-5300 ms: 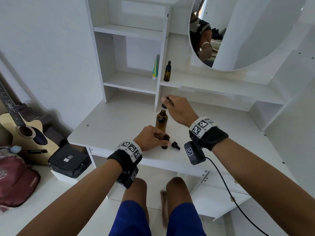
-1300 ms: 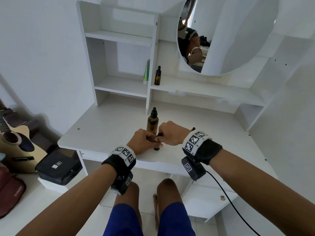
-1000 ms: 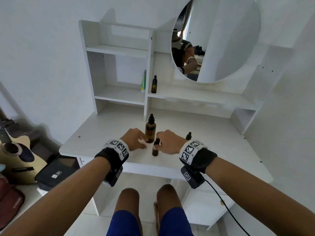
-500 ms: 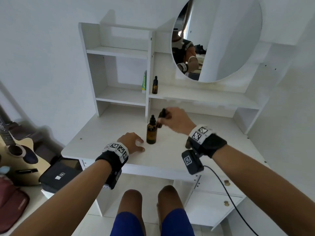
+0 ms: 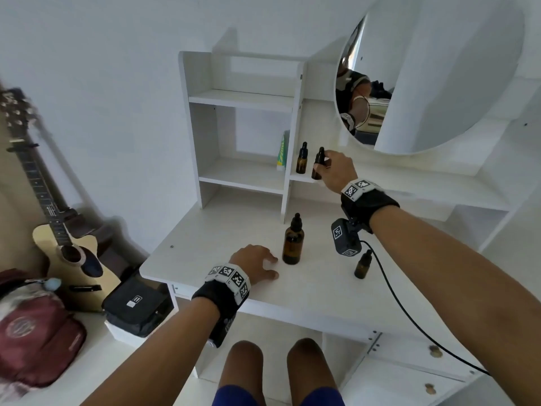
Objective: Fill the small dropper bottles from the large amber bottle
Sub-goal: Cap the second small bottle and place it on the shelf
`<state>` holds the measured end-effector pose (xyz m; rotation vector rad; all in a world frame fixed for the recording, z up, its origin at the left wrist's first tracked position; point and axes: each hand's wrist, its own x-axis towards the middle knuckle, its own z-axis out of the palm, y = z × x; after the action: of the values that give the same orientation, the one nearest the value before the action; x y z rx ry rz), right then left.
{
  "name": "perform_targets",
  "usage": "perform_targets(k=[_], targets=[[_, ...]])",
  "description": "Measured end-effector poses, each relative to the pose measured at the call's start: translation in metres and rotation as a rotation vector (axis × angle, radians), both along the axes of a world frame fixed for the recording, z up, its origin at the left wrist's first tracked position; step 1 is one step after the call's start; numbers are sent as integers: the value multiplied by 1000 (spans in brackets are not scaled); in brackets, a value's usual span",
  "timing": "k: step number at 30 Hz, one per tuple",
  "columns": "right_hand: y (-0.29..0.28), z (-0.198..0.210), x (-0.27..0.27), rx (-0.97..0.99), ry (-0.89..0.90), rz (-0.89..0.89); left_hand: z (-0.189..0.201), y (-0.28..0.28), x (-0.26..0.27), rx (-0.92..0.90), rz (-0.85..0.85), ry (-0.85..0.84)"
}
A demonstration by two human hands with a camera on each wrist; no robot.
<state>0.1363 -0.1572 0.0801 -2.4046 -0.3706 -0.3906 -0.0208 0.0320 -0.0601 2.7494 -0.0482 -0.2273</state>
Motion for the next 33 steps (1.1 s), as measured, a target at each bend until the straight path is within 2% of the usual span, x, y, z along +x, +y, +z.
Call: perform_targets(k=[5, 11, 17, 25, 33], targets=[[3, -14, 18, -24, -21, -1, 1, -1, 3, 40, -18, 18], [5, -25, 28, 39, 3, -32, 3, -2, 4, 52, -23, 19], [-1, -25, 20, -28, 0, -10, 5, -2, 4, 56, -18, 26], [-34, -33, -34, -18, -5, 94, 5, -3, -1, 52, -38, 10], [-88, -72, -95, -76, 107, 79, 5, -3, -6, 66, -58, 30]])
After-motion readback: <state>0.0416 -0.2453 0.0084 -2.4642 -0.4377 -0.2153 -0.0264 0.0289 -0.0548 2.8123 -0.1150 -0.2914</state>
